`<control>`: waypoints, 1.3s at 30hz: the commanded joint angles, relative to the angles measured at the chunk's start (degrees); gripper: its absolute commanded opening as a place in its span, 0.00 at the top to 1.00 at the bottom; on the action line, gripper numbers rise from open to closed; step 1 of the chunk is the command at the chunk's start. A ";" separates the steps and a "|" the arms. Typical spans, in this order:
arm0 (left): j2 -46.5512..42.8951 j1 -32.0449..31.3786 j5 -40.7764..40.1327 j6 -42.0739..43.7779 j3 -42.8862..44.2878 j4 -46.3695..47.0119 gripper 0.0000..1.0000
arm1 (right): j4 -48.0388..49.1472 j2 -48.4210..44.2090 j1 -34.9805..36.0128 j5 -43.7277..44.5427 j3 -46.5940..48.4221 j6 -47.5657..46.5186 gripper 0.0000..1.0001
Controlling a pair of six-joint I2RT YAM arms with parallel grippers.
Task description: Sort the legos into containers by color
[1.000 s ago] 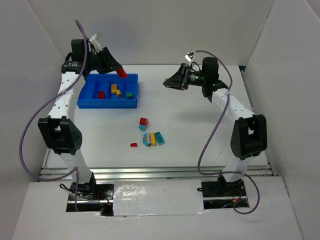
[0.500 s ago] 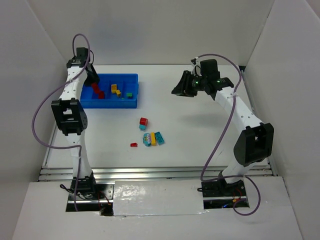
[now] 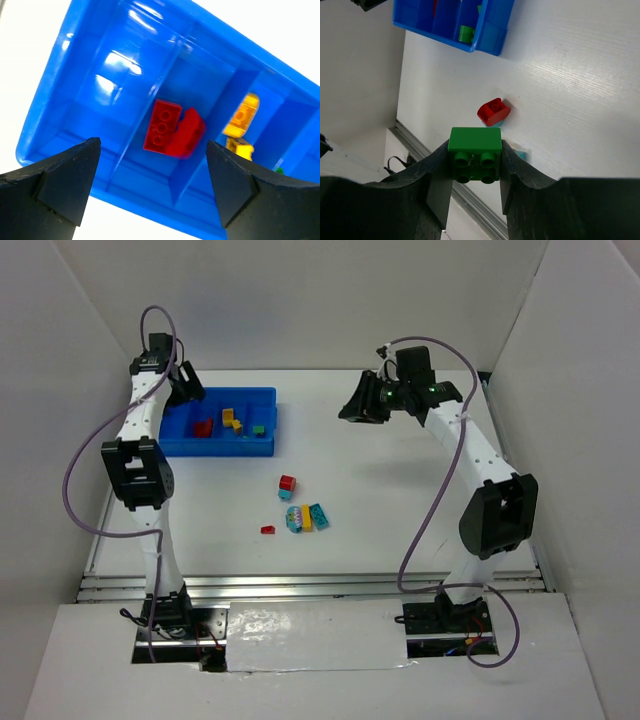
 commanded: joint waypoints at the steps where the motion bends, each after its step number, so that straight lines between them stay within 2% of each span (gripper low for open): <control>1: -5.74 0.13 4.88 1.23 1.26 0.98 0.01 | -0.78 1.24 0.77 -0.88 3.45 -0.21 1.00; 3: -9.43 0.13 9.52 2.46 -1.89 3.85 0.00 | -0.78 2.03 0.95 -0.62 4.33 0.23 0.99; 5: -15.05 0.22 23.11 5.00 -6.28 8.33 0.01 | -1.04 3.25 1.12 -1.58 5.39 1.46 0.99; 6: -16.64 0.13 29.00 5.53 -11.18 10.97 0.00 | -0.96 3.52 1.12 -2.19 6.00 2.25 0.99; 7: -18.22 -0.13 41.33 5.97 -13.49 16.13 0.01 | -0.52 4.13 1.12 -4.11 6.79 4.52 0.99; 8: -20.24 -0.48 46.32 6.76 -15.25 18.10 0.01 | -0.61 4.49 1.12 -4.74 7.41 5.59 0.99; 10: -22.44 -2.05 50.49 7.12 -18.87 21.00 0.00 | -1.48 5.36 1.04 -5.27 9.52 7.87 1.00; 15: -26.31 -3.82 47.78 7.65 -23.16 20.39 0.01 | -2.89 5.98 1.48 -3.69 11.37 7.80 1.00; 19: -32.98 -4.96 44.28 6.95 -29.50 21.98 0.01 | 2.53 5.46 1.48 -11.94 8.21 9.63 1.00; 22: -35.89 -5.05 35.15 4.76 -33.63 20.67 0.01 | 7.21 4.49 1.48 -12.57 3.64 12.62 1.00; 26: -37.48 -5.05 23.55 3.34 -35.75 16.81 0.01 | 5.02 6.07 1.48 -10.47 4.07 11.23 1.00; 31: -35.20 -5.93 23.53 3.34 -34.26 14.87 0.00 | 4.50 8.26 1.39 -8.80 4.51 11.31 1.00; 33: -32.67 -7.76 19.08 2.73 -33.03 12.68 0.01 | 1.09 10.28 1.48 -5.73 7.40 12.18 1.00; 36: -28.97 -8.57 12.47 -0.50 -28.38 7.08 0.00 | -3.15 13.00 1.56 3.93 11.70 13.68 1.00; 37: -28.09 -8.57 4.97 -2.27 -25.06 5.04 0.01 | -4.37 14.06 1.56 8.74 13.37 13.60 1.00; 39: -25.63 -7.78 -0.19 -6.30 -22.31 0.73 0.00 | -8.23 18.17 2.09 13.86 19.43 13.42 1.00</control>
